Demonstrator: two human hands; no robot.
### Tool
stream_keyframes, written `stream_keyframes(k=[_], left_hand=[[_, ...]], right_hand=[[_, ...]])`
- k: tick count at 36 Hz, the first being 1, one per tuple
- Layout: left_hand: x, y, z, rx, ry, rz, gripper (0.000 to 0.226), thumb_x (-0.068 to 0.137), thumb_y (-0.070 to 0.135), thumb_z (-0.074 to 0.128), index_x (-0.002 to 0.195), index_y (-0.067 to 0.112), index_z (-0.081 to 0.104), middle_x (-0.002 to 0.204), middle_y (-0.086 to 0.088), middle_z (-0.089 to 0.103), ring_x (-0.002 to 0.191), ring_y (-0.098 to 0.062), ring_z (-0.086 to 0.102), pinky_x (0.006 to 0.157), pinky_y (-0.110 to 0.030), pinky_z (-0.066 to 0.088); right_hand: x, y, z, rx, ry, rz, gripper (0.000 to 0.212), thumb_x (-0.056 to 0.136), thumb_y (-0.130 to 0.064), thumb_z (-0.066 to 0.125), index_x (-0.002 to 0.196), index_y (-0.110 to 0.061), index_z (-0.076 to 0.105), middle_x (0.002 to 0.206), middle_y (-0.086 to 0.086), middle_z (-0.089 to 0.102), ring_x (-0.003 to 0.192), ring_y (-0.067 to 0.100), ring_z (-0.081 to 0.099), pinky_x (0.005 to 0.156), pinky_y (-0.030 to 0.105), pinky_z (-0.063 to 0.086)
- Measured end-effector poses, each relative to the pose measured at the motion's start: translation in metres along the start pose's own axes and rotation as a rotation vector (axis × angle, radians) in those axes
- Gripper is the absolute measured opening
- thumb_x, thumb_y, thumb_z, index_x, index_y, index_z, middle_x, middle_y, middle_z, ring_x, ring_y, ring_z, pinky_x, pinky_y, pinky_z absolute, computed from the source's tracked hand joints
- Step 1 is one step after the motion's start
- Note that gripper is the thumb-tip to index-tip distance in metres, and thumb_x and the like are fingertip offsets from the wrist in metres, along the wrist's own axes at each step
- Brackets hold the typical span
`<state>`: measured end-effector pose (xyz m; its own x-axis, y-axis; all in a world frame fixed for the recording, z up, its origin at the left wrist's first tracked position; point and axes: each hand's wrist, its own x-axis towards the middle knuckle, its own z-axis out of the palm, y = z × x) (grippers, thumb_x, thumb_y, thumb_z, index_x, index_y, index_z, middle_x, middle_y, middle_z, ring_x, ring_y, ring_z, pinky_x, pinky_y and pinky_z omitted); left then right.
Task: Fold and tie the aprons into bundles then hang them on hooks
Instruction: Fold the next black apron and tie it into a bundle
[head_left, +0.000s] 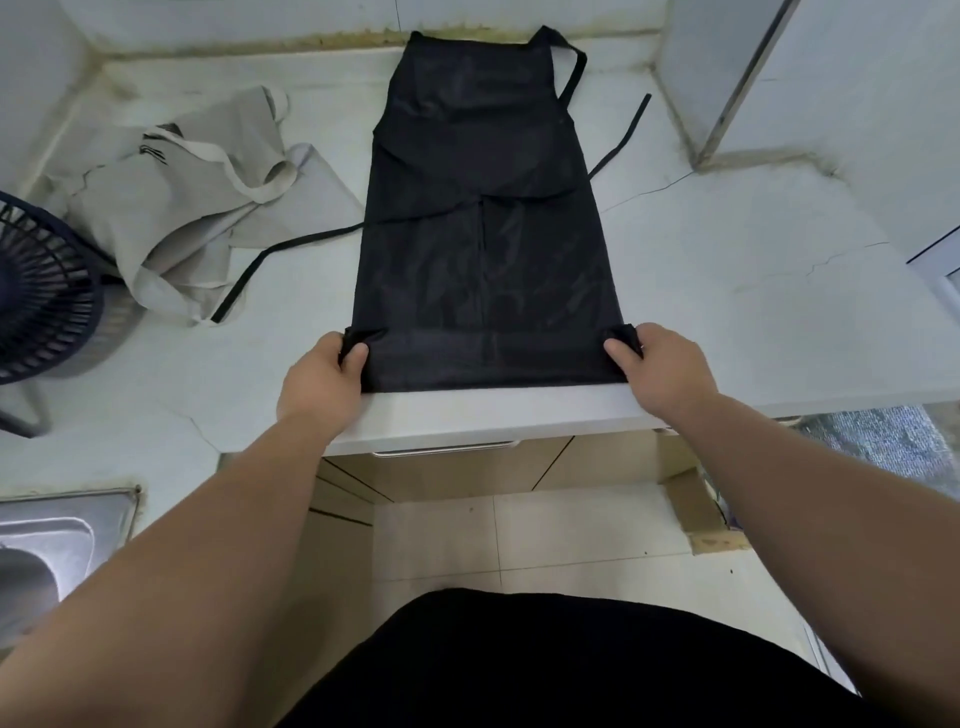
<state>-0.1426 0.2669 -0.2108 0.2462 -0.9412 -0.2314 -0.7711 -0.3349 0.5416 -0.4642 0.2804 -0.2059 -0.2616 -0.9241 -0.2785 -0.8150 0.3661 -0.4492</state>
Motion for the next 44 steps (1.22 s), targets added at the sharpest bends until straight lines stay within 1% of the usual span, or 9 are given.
stream_keyframes(k=[9,13,18,27,32,35,38,41,44], left_hand=[[0.007,0.003,0.013,0.169,0.107,0.012,0.030,0.103,0.038,0.031,0.093,0.013,0.042,0.069,-0.001,0.046,0.073,-0.029,0.047,0.059,-0.034,0.034],[0.009,0.004,0.015,0.188,0.132,0.027,0.030,0.103,0.036,0.032,0.088,0.012,0.041,0.076,-0.003,0.048,0.073,-0.027,0.045,0.057,-0.033,0.030],[0.014,0.004,0.014,0.193,0.118,0.029,0.029,0.103,0.037,0.032,0.088,0.013,0.041,0.078,-0.003,0.049,0.074,-0.027,0.046,0.057,-0.033,0.031],[0.016,0.003,0.016,0.160,0.171,0.012,0.030,0.100,0.041,0.037,0.087,0.015,0.045,0.088,-0.008,0.054,0.078,-0.027,0.048,0.060,-0.034,0.034],[0.019,0.005,0.013,0.195,0.183,-0.032,0.033,0.099,0.046,0.041,0.095,0.015,0.050,0.096,-0.008,0.058,0.082,-0.026,0.050,0.061,-0.035,0.035],[0.018,0.015,0.014,0.251,0.215,-0.039,0.035,0.096,0.037,0.051,0.119,0.010,0.048,0.122,-0.014,0.051,0.107,-0.033,0.048,0.074,-0.041,0.040],[0.011,0.031,0.023,0.343,0.266,0.300,0.053,0.086,0.012,0.060,0.136,0.007,0.043,0.141,-0.019,0.041,0.124,-0.039,0.042,0.092,-0.049,0.041],[0.002,0.054,0.039,0.423,-0.011,0.780,0.057,0.091,0.019,0.055,0.146,0.019,0.038,0.154,-0.011,0.031,0.140,-0.033,0.030,0.111,-0.052,0.028],[-0.008,0.065,0.055,0.551,-0.351,0.698,0.055,0.101,0.047,0.020,0.153,0.034,0.005,0.161,0.005,-0.008,0.148,-0.017,-0.007,0.119,-0.045,-0.004]], right_hand=[[0.007,-0.010,0.012,-0.228,0.131,0.052,0.039,0.102,-0.044,0.025,0.089,-0.010,0.039,0.064,0.002,0.042,0.068,0.030,0.047,0.065,0.034,0.034],[0.013,-0.012,0.014,-0.289,0.167,0.076,0.044,0.101,-0.047,0.023,0.080,-0.011,0.039,0.062,0.002,0.042,0.065,0.029,0.045,0.066,0.034,0.031],[0.011,0.000,0.022,-0.087,0.206,0.037,0.044,0.100,-0.045,0.030,0.077,-0.009,0.038,0.061,0.004,0.044,0.067,0.034,0.049,0.067,0.036,0.033],[0.011,-0.011,0.024,-0.395,0.223,0.069,0.036,0.102,-0.041,0.025,0.084,-0.014,0.038,0.055,0.001,0.044,0.054,0.023,0.042,0.071,0.035,0.023],[0.010,-0.015,0.024,-0.476,0.192,0.064,0.032,0.104,-0.035,0.018,0.085,-0.013,0.034,0.055,0.000,0.041,0.052,0.020,0.037,0.070,0.034,0.023],[0.012,-0.017,0.020,-0.491,0.192,0.054,0.029,0.104,-0.033,0.020,0.088,-0.013,0.034,0.065,0.003,0.047,0.067,0.025,0.043,0.072,0.034,0.025],[0.009,-0.019,0.018,-0.473,0.238,0.046,0.024,0.102,-0.030,0.031,0.107,-0.010,0.044,0.100,0.010,0.057,0.084,0.027,0.046,0.076,0.036,0.031],[0.007,-0.030,0.026,-0.445,0.324,-0.133,0.037,0.098,-0.028,0.035,0.129,-0.010,0.043,0.124,0.015,0.050,0.104,0.036,0.048,0.088,0.043,0.036],[0.002,-0.048,0.037,-0.497,0.064,-0.488,0.067,0.089,-0.051,0.009,0.137,-0.016,0.040,0.138,0.014,0.043,0.116,0.037,0.046,0.103,0.048,0.030]])
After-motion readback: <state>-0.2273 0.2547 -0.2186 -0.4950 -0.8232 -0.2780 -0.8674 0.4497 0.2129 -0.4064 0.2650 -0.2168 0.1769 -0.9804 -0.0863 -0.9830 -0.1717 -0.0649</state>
